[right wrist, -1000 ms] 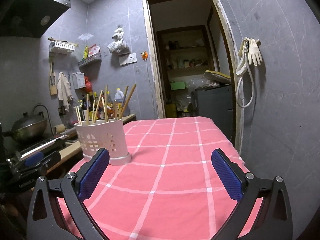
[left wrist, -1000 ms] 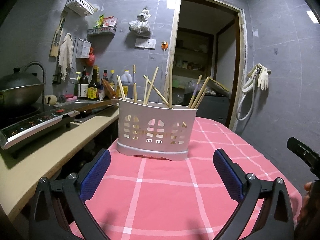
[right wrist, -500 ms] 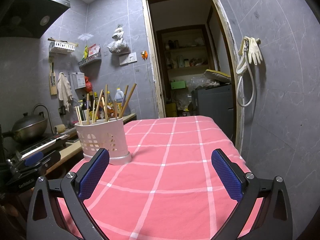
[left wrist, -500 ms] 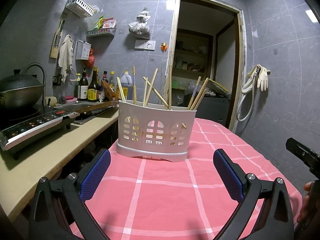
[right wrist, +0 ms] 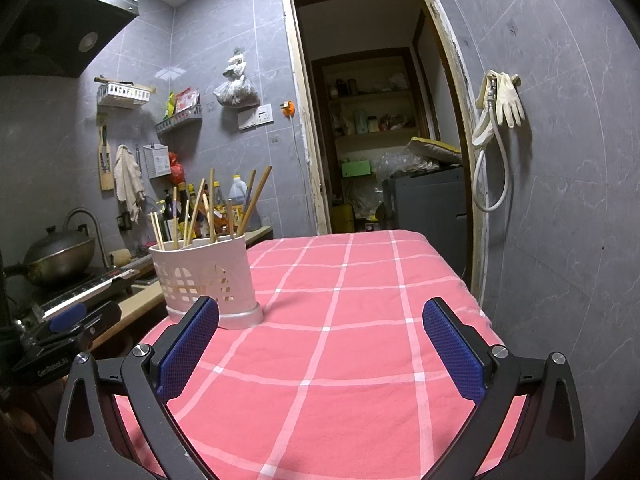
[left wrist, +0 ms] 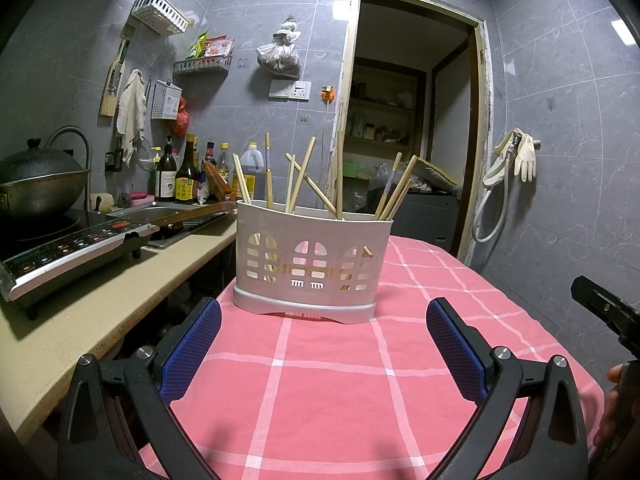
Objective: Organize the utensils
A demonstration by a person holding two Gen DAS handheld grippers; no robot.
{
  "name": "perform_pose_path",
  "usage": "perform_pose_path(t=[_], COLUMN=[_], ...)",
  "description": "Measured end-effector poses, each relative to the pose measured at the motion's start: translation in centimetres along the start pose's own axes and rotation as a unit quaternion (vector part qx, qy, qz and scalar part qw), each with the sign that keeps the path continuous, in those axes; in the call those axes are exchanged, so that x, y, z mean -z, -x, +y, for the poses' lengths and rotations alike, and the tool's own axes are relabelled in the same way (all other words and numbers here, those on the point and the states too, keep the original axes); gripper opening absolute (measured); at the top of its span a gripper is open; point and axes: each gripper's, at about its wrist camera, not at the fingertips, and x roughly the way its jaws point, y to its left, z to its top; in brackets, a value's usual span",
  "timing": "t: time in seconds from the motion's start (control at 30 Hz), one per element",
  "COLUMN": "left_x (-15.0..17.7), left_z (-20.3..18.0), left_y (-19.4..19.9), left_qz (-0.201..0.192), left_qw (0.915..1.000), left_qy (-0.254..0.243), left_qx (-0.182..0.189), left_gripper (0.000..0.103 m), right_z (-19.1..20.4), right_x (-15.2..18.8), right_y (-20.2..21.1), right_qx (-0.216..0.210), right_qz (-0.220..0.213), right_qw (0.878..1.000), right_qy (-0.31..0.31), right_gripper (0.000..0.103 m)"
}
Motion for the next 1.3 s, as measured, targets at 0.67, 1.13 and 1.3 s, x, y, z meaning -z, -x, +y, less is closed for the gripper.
perform_pose_path(t=[0.67,1.13,1.3], left_x=[-0.01,0.05,0.04], left_z=[0.04,0.20,0.15], left_y=[0.08,0.17,0.17], left_qz=[0.000,-0.003,-0.003], left_qw=[1.0000,0.9999,0.9999], left_qy=[0.002,0.006,0.006], left_qx=[-0.003,-0.012,-0.012], left_gripper=[0.100,0.100,0.100], right_z=[-0.05,0.05,0.01], right_x=[0.01,0.13,0.13], right_y=[-0.03,-0.10,-0.09], right_qx=[0.000,0.000,0.000], right_qz=[0.001,0.002,0.003], right_qw=[1.000,1.000,1.000], right_qy=[-0.002,-0.003,-0.004], right_gripper=[0.103,0.103,0.103])
